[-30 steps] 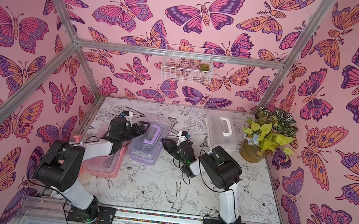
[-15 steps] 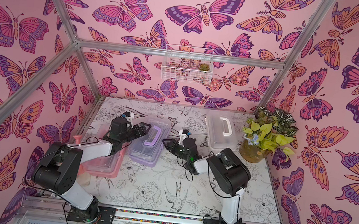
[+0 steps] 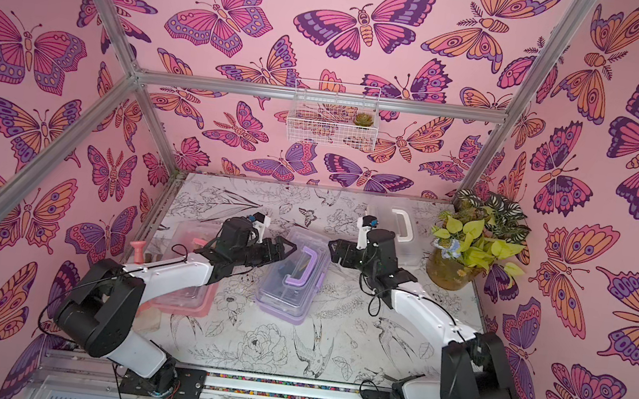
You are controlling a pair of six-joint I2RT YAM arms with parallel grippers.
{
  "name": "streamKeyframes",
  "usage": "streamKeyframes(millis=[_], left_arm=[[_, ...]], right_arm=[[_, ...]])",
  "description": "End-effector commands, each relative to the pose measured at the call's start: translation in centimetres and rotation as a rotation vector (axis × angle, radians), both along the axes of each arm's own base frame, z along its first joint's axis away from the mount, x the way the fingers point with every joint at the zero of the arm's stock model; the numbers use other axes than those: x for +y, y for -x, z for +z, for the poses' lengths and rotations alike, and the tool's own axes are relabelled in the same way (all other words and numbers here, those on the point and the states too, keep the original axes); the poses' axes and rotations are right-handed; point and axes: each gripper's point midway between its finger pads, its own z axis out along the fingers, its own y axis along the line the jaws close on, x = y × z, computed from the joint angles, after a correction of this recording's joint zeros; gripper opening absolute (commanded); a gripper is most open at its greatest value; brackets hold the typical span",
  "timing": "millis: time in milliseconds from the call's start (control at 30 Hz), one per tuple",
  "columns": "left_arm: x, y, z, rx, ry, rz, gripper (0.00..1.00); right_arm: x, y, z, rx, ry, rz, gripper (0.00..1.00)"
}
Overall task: Close toolboxes
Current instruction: Move the toolbox to the center of the board, then reset both arms
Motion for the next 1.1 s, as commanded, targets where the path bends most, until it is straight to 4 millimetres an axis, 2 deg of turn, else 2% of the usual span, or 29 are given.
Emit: streamKeyframes(millis=[0, 100, 167, 267, 367, 500, 600, 767, 833, 967, 1067], left_arm=[[0.9, 2.3, -3.0, 0.096, -0.117, -0.021, 0.94], [3.0, 1.5, -1.4, -0.047, -0.286, -0.017, 0.96], [5.3, 1.0, -0.4, -0.152, -0.44, 0.006, 0.98], [8.3, 0.6, 1.0, -0.286, -0.594, 0.052, 1.0], [10.8, 0.0, 1.0, -0.338, -0.642, 0.104, 1.0], [12.5, -0.7, 0.1, -0.332, -0.605, 0.121, 1.0], [13.5, -1.4, -0.7, -0.34, -0.65, 0.115, 1.0], [18.4, -2.1, -0.6, -0.347, -0.755, 0.273, 1.0], [20.9, -2.1, 0.6, -0.369, -0.776, 0.373, 1.0], [23.7, -2.4, 1.0, -0.375, -0.792, 0.465, 1.0], [25.2, -2.9, 0.7, -0.351, -0.786, 0.493, 1.0]], right_arm=[[-5.8, 1.6, -2.4, 0.035, 0.259, -0.111, 0.99], [-9.3, 2.0, -2.5, 0.015, 0.34, -0.197, 0.99], [-11.6, 2.1, -2.9, 0.001, 0.393, -0.259, 0.99], [-14.1, 2.2, -3.3, -0.034, 0.431, -0.335, 0.99], [-16.0, 2.0, -3.6, -0.071, 0.455, -0.399, 0.99], [-17.5, 1.6, -4.5, -0.092, 0.464, -0.44, 0.99], [-18.1, 1.2, -5.3, -0.115, 0.467, -0.455, 0.99], [-18.3, 0.3, -6.0, -0.203, 0.478, -0.462, 0.99], [-17.9, -0.3, -5.9, -0.211, 0.488, -0.435, 0.99], [-17.4, -1.6, -5.7, -0.248, 0.492, -0.406, 0.99], [-17.1, -2.6, -6.8, -0.239, 0.502, -0.382, 0.99]])
